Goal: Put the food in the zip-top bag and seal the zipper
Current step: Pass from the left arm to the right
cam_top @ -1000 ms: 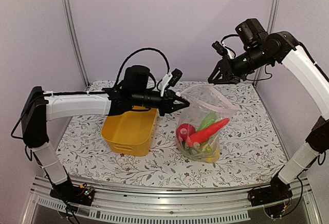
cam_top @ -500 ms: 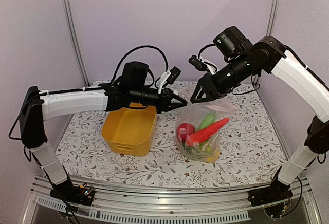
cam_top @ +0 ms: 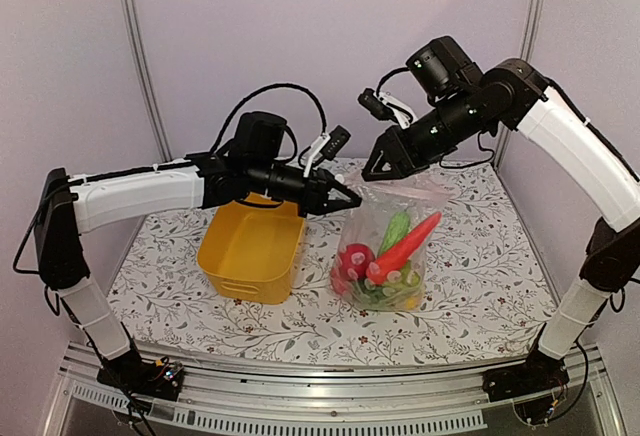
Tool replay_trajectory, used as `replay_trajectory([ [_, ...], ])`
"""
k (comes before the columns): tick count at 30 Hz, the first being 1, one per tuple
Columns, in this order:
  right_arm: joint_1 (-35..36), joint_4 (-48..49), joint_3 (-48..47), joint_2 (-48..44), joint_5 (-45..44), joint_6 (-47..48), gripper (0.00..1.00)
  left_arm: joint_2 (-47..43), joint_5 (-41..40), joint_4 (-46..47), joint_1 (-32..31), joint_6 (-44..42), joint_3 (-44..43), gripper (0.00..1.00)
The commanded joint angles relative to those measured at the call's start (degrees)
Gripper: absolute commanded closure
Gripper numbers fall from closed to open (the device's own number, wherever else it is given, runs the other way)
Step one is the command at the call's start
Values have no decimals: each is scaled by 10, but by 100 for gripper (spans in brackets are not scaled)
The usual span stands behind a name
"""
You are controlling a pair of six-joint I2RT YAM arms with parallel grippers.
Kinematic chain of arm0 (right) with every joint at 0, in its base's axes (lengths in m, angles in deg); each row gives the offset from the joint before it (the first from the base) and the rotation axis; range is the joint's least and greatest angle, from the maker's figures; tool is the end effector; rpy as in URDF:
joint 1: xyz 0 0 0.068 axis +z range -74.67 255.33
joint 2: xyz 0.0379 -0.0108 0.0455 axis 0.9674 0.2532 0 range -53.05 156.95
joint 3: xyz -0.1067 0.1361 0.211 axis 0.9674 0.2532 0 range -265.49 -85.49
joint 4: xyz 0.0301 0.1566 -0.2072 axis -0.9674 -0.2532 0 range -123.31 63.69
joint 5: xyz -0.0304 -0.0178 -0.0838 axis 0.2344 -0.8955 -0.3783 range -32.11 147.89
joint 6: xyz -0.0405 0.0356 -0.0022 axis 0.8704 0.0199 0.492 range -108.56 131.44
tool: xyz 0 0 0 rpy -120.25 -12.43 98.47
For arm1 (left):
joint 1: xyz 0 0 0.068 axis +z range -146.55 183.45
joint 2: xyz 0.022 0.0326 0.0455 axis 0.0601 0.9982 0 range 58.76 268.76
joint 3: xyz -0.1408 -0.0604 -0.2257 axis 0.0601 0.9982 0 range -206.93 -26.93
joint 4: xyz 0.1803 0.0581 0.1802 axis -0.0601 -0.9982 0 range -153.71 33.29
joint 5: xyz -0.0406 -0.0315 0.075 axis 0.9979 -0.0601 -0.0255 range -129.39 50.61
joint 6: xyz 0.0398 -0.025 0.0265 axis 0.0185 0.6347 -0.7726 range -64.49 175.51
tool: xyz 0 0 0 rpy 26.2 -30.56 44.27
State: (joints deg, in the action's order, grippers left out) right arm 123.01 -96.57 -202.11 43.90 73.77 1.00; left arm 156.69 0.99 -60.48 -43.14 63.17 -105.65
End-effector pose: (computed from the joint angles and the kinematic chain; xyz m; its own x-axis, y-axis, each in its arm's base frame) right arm 0.2158 0.2515 0.4309 -0.6617 -0.4677 -0.5861 -0.7201 0.6142 0.3229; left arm 0.2586 -0.3068 0.3115 -0.3943 0.2691 -0.8787 0.9189 0.1273 -0.3733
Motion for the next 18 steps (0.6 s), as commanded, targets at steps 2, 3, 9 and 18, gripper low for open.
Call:
replay_trajectory([
  [2, 2, 10, -41, -8, -24, 19, 70, -31, 27, -15, 11, 1, -17, 97],
  [3, 1, 13, -31, -11, -29, 21, 70, -32, 27, -17, 11, -1, -17, 97],
  [9, 2, 33, 40, -17, -17, 26, 71, -40, 26, -27, 12, -9, -11, 97],
  [18, 7, 70, 74, -10, 14, 38, 69, -41, 33, -47, 13, -13, -18, 92],
])
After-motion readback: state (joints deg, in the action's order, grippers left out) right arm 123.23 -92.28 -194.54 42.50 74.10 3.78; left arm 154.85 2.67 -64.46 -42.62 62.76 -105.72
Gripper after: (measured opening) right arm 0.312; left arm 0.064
